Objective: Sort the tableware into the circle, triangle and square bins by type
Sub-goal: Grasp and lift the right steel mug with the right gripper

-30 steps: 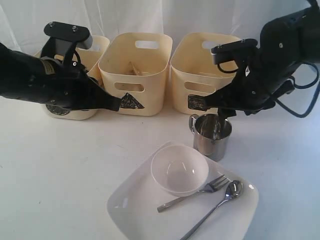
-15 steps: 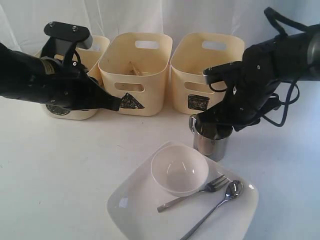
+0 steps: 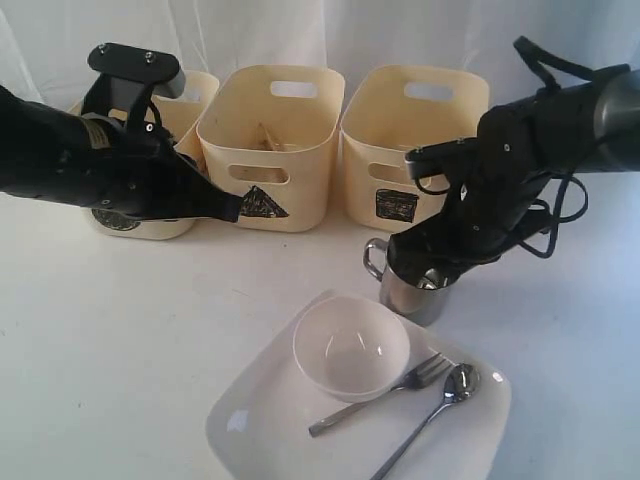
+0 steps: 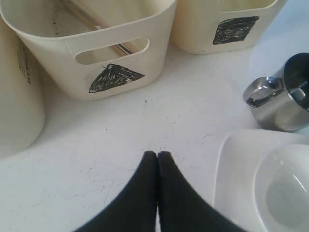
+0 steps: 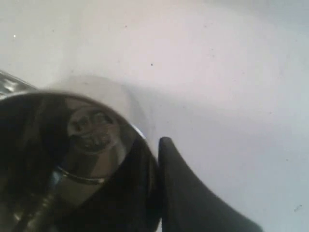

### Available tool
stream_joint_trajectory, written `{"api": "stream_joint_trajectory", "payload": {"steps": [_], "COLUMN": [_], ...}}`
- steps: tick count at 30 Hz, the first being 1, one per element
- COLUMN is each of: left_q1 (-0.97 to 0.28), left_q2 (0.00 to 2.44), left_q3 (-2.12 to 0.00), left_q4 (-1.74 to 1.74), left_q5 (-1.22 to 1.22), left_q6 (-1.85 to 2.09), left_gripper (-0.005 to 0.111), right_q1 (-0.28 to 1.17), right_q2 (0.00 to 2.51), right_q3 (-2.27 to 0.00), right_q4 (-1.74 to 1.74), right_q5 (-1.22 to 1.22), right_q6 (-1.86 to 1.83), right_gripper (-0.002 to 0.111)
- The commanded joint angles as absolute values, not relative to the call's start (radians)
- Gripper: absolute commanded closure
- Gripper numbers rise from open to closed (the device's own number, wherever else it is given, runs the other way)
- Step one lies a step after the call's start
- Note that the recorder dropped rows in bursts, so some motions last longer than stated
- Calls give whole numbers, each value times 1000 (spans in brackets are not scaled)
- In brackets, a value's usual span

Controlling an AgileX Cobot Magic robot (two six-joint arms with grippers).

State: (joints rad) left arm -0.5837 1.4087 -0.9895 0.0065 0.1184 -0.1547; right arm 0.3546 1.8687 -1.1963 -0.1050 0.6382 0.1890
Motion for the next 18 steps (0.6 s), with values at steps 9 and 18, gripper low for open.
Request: {"api": "stream_joint_trajectory", "payload": {"steps": [9, 18], "left_q1": [-591, -591], "left_q2": [1396, 1396], "left_q3": [-985, -985], "left_q4": [9, 9], "left_q5": [133, 160], "left_q6": [-79, -49], "left_gripper": [107, 80], "right_q1": [349, 349], "right_q2": [1807, 1662], "right_q3": [-1199, -1199], "right_q4": [-108, -101], "right_q5": [623, 647], "right_q6": [189, 129], "right_gripper": [108, 108]}}
